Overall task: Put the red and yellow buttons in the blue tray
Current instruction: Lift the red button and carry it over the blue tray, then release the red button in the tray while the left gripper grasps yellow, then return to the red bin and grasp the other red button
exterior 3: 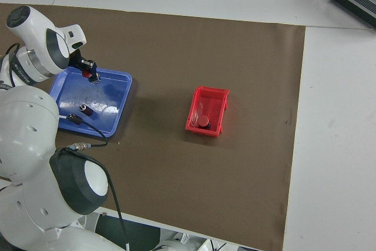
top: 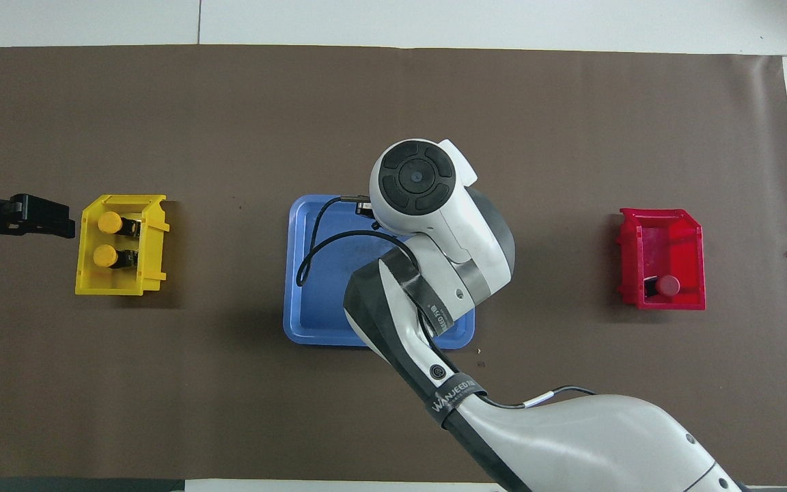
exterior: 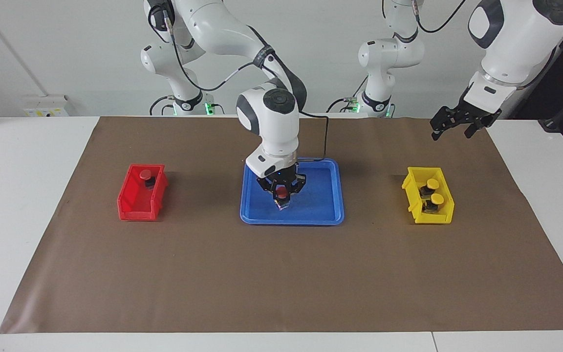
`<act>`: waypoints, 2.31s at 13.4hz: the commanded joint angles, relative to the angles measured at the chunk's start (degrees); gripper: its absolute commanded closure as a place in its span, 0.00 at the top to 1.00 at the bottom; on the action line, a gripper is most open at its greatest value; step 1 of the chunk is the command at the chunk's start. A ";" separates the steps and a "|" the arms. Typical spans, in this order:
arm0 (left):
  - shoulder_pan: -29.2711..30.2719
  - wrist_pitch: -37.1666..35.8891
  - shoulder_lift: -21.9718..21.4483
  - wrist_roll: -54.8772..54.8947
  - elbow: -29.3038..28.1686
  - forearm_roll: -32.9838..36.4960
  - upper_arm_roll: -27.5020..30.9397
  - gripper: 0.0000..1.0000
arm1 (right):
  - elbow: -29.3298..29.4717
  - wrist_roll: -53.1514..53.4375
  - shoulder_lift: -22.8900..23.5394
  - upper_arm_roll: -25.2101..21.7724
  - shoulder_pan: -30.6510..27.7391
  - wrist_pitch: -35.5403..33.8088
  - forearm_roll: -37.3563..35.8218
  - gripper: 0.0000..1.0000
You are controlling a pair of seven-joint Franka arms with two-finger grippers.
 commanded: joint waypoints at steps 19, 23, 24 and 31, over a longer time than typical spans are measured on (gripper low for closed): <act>4.20 34.93 11.03 3.95 -15.84 -0.46 0.08 0.71 | -28.36 -40.72 -32.37 -0.11 -25.83 -7.75 0.43 0.73; 4.11 35.02 12.26 4.04 -16.01 -0.46 0.08 0.70 | -38.09 -50.89 -36.64 -0.45 -33.25 -0.80 0.43 0.70; 4.20 35.98 12.18 4.04 -16.53 -0.46 0.08 0.70 | -38.18 -50.98 -35.94 -0.46 -34.65 -0.61 0.35 0.70; 5.43 39.59 12.00 5.18 -19.97 -0.46 0.08 0.69 | -39.75 -50.02 -31.36 -0.46 -38.17 4.47 0.17 0.62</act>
